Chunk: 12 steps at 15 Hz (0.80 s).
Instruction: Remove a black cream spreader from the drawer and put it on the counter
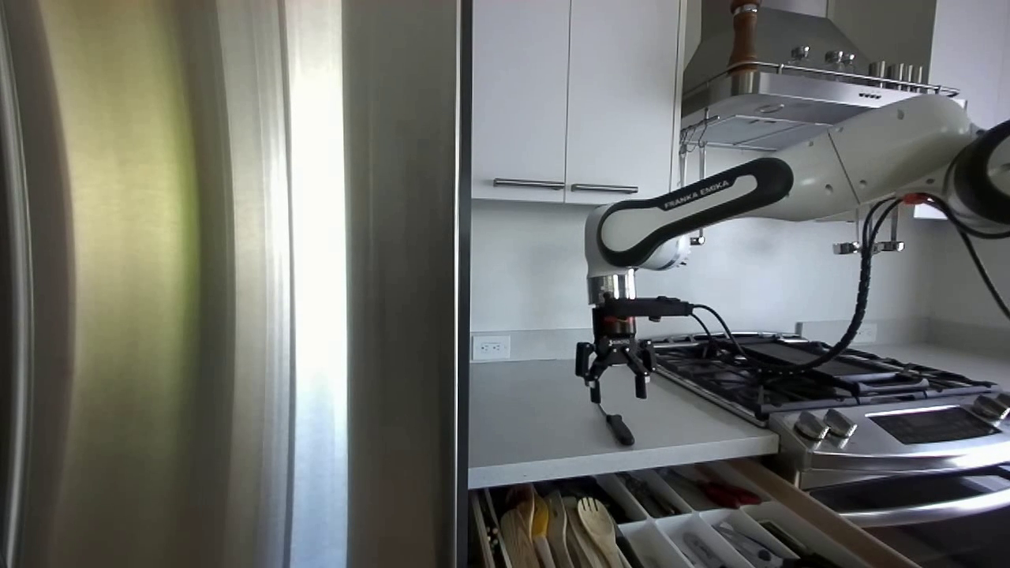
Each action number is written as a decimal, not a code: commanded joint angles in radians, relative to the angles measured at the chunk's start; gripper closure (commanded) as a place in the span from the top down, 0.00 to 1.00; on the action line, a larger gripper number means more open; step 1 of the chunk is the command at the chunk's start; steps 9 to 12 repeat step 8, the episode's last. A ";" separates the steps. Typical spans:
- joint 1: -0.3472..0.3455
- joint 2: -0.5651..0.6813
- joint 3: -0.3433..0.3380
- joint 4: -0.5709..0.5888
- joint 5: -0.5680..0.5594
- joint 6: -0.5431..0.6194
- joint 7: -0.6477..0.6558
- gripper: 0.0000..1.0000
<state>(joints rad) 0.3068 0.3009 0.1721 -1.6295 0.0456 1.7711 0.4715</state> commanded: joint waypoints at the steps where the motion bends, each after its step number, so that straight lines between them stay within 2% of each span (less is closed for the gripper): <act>1: -0.008 -0.154 0.019 -0.239 0.083 0.081 0.012 1.00; 3: -0.010 -0.214 0.027 -0.338 0.110 0.110 0.015 1.00; 4: -0.006 -0.116 0.025 -0.188 0.072 0.049 0.012 1.00; 7: -0.011 -0.173 0.032 -0.283 0.088 0.080 0.012 1.00; 12: -0.012 -0.180 0.033 -0.290 0.089 0.081 0.012 1.00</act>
